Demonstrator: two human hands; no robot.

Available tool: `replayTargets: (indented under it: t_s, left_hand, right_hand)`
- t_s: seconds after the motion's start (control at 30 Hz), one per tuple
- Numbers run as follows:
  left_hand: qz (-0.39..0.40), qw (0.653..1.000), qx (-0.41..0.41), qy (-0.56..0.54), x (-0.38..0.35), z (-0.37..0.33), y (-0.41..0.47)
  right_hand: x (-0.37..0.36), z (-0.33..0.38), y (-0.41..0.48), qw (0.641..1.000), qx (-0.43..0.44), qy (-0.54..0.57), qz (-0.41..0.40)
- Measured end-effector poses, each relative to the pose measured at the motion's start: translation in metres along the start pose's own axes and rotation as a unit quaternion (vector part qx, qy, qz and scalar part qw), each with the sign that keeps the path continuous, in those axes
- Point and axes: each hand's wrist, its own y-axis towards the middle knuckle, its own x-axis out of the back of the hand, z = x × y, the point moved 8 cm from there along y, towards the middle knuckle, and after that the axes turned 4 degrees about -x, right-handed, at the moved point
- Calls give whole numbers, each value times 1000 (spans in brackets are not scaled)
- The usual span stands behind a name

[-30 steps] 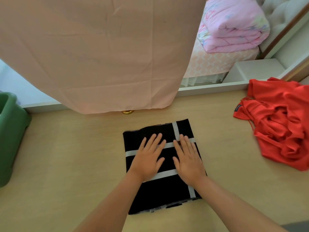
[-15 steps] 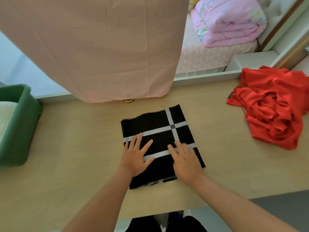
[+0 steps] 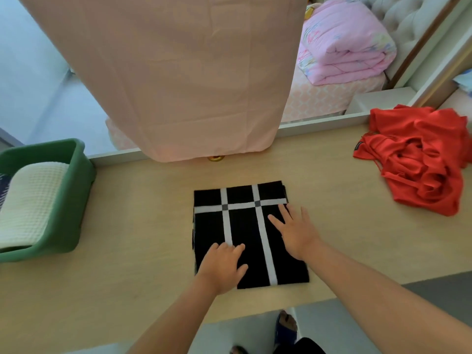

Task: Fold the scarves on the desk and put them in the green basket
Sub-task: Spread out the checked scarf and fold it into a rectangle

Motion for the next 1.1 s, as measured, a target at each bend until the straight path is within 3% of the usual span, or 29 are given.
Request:
replayTargets:
  t_s: [0.13,0.23,0.37,0.5,0.6,0.73,0.9,1.1]
  left_hand:
    - [-67,998,0,-4,-11,14,-24]
    - [-49,998,-26,-18,-24,23,-40]
    - [5,998,-38,-52,-25,18,-51]
    - [-11,994,-40,-100,-15,16,-56]
    - [-41,979,-13,-199,5,19,-63]
    - [-38,966,41,-251,37,38,-62]
    - [-58,962,77,-256,80,66,-33]
    - [-84,977,121,-154,82,96,15]
  right_hand:
    - [3,35,-40,988,92,108,-59]
    - [-10,52,-69,976,148,143,-66]
    - [-29,55,-84,987,124,103,-11]
    - [-27,52,-78,993,87,59,-45]
    - [-7,46,-82,981,68,143,-109]
    - [28,24,-83,970,69,213,-97]
    - [66,-7,-62,961,62,225,-146]
    - [71,-16,-1,967,65,144,-201]
